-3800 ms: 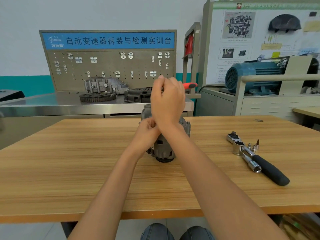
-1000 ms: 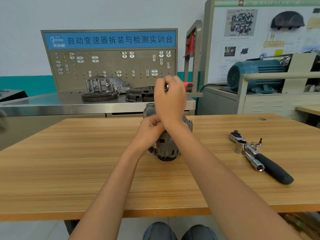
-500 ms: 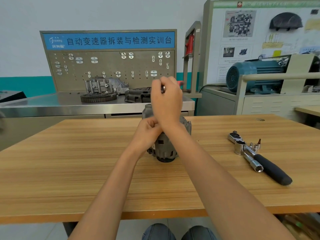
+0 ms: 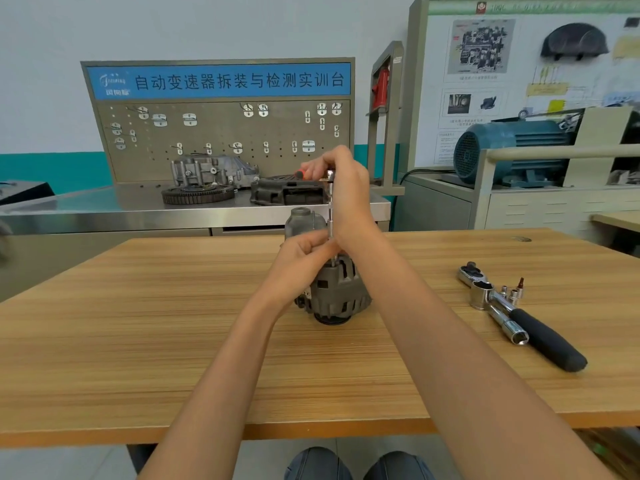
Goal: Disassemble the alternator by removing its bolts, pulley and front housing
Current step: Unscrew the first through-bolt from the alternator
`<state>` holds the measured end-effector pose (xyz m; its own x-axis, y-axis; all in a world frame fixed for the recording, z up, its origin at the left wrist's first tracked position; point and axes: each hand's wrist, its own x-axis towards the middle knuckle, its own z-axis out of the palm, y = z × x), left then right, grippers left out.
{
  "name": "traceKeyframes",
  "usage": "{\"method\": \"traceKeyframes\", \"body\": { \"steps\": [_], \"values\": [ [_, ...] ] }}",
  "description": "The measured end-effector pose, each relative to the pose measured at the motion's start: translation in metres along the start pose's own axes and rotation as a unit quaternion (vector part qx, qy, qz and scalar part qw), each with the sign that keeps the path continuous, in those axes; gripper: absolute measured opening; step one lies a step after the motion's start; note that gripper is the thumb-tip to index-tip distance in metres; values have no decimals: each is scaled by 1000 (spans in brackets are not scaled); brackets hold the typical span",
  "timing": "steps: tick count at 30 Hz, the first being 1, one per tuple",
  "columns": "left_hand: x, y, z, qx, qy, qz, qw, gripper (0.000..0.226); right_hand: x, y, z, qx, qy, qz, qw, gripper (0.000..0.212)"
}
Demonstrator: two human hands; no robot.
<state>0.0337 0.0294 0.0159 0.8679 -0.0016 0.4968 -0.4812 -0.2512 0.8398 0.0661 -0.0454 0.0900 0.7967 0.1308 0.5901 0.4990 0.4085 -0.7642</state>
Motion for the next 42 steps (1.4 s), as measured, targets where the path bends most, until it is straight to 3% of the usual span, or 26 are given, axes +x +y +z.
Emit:
{"method": "traceKeyframes", "body": {
  "steps": [4,9,16,20,24,26,30,34,38,42],
  "values": [
    [0,-2,-1,21,16,-11,1000,37,-8,10,6,-120,73,-134,981,34],
    [3,-5,-2,27,33,-35,998,16,-10,15,12,-280,143,-240,918,36],
    [1,0,-1,-2,11,-9,1000,38,-6,8,7,-148,74,-122,979,33],
    [1,1,-2,-11,-9,-8,1000,19,-1,1,3,-46,12,-32,998,38],
    [-1,2,-1,-8,-15,9,1000,23,-2,5,3,-52,36,-60,996,37],
    [-3,2,-1,-6,-5,10,1000,38,-6,11,6,-135,64,-129,980,33],
    [-1,-2,-2,10,19,-11,1000,46,-10,18,12,-326,151,-252,899,27],
    [0,0,0,-5,16,-16,1000,28,-7,14,11,-256,116,-183,942,35],
    [0,2,-1,-19,-4,1,1000,32,-6,7,7,-147,69,-111,980,38],
    [-1,3,-1,-9,-14,6,1000,29,-4,3,4,-74,31,-71,994,39]
  ]
}}
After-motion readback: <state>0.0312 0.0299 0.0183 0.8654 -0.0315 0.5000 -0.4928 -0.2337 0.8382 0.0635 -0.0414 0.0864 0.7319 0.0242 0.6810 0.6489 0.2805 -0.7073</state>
